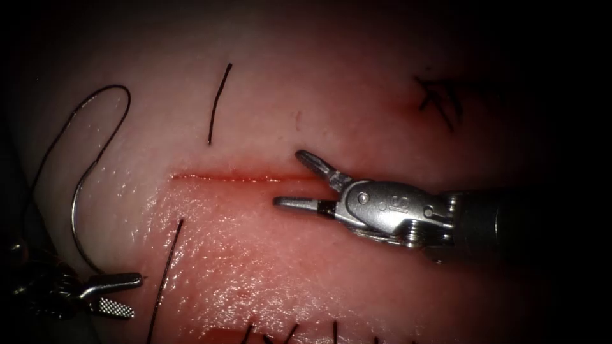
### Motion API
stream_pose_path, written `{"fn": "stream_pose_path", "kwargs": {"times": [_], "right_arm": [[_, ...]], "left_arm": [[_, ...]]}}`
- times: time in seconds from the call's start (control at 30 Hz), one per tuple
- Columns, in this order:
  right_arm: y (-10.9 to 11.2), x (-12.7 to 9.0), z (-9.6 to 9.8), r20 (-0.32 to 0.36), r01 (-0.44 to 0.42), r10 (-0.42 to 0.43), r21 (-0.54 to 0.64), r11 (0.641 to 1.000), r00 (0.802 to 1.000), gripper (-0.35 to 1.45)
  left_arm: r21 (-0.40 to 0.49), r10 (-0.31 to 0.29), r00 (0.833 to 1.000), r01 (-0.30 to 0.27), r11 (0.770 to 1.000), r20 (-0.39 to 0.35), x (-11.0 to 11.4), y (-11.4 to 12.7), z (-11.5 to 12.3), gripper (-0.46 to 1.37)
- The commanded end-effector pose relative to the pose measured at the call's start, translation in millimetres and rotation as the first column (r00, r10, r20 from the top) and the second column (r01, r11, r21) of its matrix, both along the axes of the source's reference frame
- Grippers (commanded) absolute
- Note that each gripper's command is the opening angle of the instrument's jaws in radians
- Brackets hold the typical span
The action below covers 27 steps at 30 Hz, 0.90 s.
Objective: Wound Closure
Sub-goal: Grab a working length of suture with the left gripper
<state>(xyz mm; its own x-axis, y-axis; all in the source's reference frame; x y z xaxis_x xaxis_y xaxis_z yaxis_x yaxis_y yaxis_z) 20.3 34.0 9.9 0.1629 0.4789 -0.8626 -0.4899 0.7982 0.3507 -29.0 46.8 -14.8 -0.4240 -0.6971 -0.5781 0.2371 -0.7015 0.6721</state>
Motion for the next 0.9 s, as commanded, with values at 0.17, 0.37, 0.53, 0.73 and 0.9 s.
{"fn": "stream_pose_path", "kwargs": {"times": [0.17,0.37,0.53,0.73,0.9], "right_arm": [[0.0,0.0,0.0,0.0,0.001,-0.001,0.0,1.0,1.0,0.7],[0.0,0.0,0.0,0.0,0.001,-0.001,0.0,1.0,1.0,0.7],[0.0,0.0,0.0,0.0,0.001,-0.001,0.0,1.0,1.0,0.7],[0.0,0.0,0.0,0.0,0.001,-0.001,0.0,1.0,1.0,0.7],[0.0,0.0,0.0,0.0,0.001,-0.001,0.0,1.0,1.0,0.7]], "left_arm": [[-0.097,0.021,1.0,-0.022,0.995,-0.012,-0.3,-0.9,1.0,0.65],[-0.129,0.018,1.0,-0.02,0.991,-0.014,-0.5,-2.4,3.9,0.72],[-0.139,0.006,1.0,-0.008,0.99,-0.014,-1.0,-3.9,5.9,0.79],[-0.14,0.02,0.999,-0.024,0.99,-0.032,-1.7,-4.8,7.7,0.8],[-0.145,0.022,0.999,-0.028,0.989,-0.04,-2.2,-5.8,8.1,0.8]]}}
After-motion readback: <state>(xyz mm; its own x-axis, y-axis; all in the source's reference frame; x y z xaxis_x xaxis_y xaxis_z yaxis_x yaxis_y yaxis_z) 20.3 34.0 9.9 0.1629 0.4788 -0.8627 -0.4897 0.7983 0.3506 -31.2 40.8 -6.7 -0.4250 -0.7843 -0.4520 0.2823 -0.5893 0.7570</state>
